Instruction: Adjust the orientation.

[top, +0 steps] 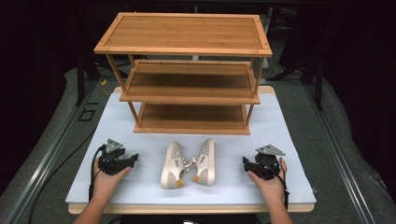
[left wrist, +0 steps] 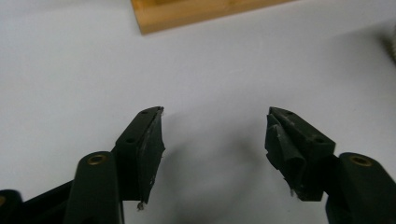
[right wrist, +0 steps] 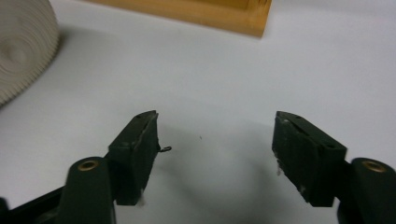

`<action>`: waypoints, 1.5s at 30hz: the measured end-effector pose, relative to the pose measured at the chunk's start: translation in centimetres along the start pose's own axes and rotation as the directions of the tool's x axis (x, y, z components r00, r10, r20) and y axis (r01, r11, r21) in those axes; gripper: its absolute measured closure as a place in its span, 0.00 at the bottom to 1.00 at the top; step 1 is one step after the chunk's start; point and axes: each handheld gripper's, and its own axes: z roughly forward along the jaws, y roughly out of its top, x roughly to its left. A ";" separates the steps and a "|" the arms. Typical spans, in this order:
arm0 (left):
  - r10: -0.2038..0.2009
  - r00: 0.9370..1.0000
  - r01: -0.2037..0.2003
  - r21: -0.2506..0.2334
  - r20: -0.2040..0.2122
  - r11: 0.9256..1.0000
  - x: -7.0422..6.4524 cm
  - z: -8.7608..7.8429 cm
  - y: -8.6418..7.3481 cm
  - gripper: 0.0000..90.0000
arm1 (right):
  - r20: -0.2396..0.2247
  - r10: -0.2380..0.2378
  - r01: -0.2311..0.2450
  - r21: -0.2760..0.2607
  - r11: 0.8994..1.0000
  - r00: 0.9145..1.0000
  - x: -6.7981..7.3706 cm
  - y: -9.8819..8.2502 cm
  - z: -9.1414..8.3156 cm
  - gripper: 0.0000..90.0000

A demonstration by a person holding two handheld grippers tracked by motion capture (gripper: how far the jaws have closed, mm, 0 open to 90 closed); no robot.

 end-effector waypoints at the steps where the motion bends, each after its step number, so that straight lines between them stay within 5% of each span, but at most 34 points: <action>1: -0.004 1.000 0.004 -0.013 0.008 1.000 -0.1 -0.1 0.1 0.42 | -0.007 0.006 -0.006 -0.011 1.000 1.000 0.1 0.0 -0.2 0.37; 2: -0.004 1.000 0.004 -0.019 0.015 1.000 -0.3 -0.3 0.2 0.42 | -0.066 0.013 -0.015 -0.030 0.999 0.998 0.0 0.1 -0.5 0.37; 4: -0.002 1.000 0.003 -0.020 0.029 1.000 -0.6 -0.4 0.2 0.43 | -0.081 0.037 -0.041 -0.042 0.998 0.996 0.3 0.2 -1.1 0.37; 10: -0.015 0.997 0.016 -0.008 0.080 1.000 -1.3 -0.7 0.3 0.46 | -0.079 0.026 -0.028 -0.034 0.999 0.997 1.1 0.4 -1.6 0.42; 15: 0.025 0.990 -0.021 -0.031 0.139 0.999 -2.2 -1.3 0.5 0.56 | -0.090 -0.008 0.005 -0.039 0.999 0.996 1.8 0.5 -1.6 0.43; 21: 0.042 0.977 -0.034 -0.039 0.211 0.999 -3.6 -1.9 0.9 0.70 | -0.085 -0.031 0.028 -0.037 0.999 0.996 2.5 0.5 -1.6 0.44; 35: 0.123 0.949 -0.106 -0.076 0.291 0.991 -6.7 -3.4 1.9 0.96 | -0.090 -0.037 0.033 -0.041 0.999 0.995 3.0 0.5 -1.7 0.48; 36: 0.124 0.943 -0.104 -0.079 0.310 0.991 -7.2 -3.5 2.0 0.97 | -0.091 -0.034 0.029 -0.051 0.998 0.995 3.0 0.5 -1.7 0.48; 37: 0.124 0.943 -0.104 -0.079 0.310 0.991 -7.2 -3.5 2.0 0.98 | -0.091 -0.034 0.029 -0.051 0.998 0.995 3.0 0.5 -1.7 0.48; 38: 0.132 0.933 -0.111 -0.083 0.334 0.990 -7.9 -3.7 2.2 0.99 | -0.086 -0.031 0.027 -0.051 0.998 0.996 3.1 0.6 -1.7 0.48; 45: 0.190 0.917 -0.168 -0.094 0.351 0.981 -9.6 -4.0 2.4 1.00 | -0.098 -0.027 0.021 -0.069 0.997 0.995 3.3 0.7 -1.9 0.53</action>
